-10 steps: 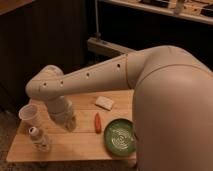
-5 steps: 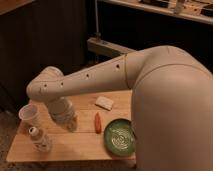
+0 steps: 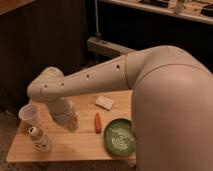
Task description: Knock the bottle over
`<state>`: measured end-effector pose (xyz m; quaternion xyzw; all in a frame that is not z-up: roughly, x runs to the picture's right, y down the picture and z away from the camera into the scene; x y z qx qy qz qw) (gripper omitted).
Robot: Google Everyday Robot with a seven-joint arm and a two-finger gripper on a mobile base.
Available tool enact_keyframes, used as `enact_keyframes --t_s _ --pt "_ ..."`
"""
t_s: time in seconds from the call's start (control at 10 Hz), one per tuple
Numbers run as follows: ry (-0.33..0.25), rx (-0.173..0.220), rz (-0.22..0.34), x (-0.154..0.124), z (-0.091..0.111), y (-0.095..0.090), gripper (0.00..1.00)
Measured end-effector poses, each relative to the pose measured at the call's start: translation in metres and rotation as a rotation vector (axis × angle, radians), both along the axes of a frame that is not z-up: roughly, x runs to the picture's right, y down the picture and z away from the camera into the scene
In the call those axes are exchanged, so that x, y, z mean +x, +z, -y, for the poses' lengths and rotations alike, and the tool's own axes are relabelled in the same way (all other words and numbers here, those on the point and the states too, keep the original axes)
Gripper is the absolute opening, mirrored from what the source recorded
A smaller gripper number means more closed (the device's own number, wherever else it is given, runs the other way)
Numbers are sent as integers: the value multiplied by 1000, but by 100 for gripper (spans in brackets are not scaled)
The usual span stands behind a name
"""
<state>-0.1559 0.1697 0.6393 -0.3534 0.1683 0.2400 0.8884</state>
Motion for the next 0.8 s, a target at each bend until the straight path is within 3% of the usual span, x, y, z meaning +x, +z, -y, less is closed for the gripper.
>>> enact_keyframes --t_s 0.3,0.8 --pt "49 70 178 -12 0 5 0" --pt "38 40 275 -26 -7 15 0"
